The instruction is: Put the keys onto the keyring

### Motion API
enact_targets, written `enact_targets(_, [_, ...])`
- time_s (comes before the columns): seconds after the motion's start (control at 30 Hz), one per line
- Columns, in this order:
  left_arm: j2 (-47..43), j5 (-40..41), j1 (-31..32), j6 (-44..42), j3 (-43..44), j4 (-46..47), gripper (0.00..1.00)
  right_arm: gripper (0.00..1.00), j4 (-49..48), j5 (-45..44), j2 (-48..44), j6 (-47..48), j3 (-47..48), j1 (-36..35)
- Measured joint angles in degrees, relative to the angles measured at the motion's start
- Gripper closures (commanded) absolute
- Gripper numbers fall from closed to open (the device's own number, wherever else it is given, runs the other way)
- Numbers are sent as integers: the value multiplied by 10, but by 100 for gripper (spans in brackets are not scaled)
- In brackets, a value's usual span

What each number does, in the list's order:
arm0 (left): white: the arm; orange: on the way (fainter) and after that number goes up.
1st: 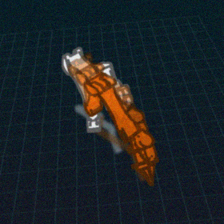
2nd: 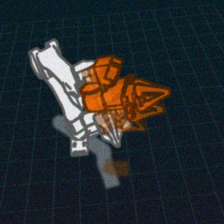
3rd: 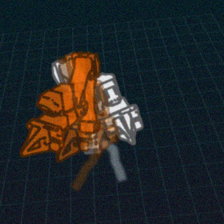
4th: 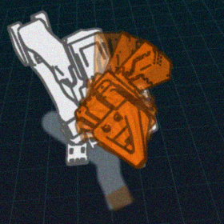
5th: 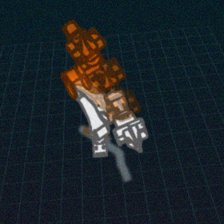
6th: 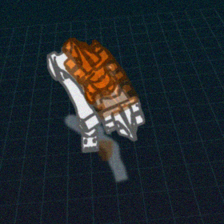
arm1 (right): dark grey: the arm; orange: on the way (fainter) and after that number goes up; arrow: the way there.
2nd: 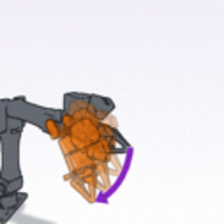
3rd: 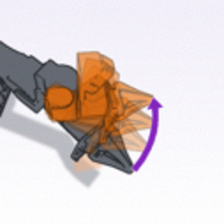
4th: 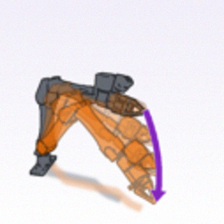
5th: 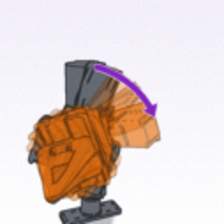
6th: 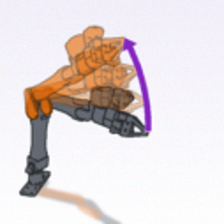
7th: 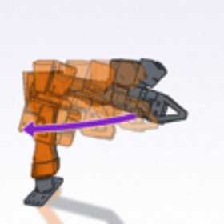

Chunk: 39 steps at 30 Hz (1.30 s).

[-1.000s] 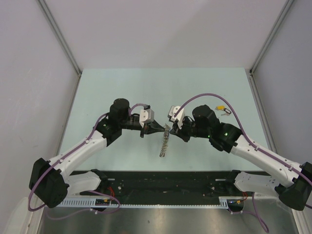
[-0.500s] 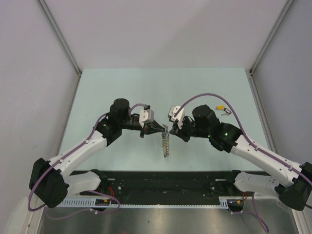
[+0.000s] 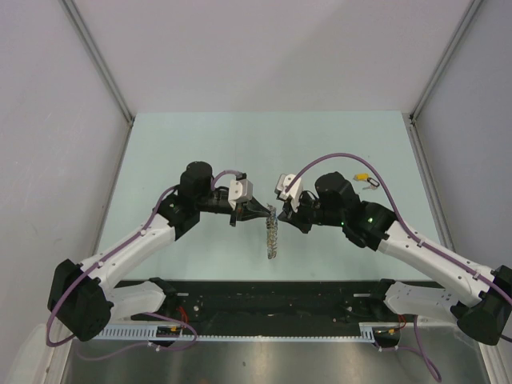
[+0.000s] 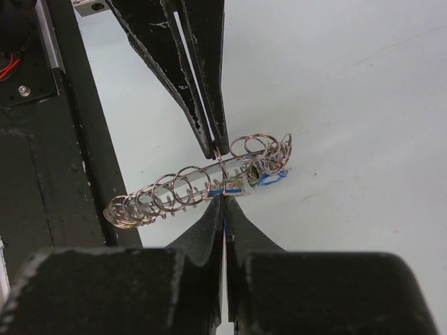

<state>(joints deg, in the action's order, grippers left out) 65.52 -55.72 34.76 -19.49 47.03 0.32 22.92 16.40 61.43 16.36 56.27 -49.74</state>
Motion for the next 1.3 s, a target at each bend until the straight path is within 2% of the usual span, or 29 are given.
enact_targets(1.3, [0, 11, 3, 0, 0, -5, 99, 100, 14, -4, -2, 2, 0, 3])
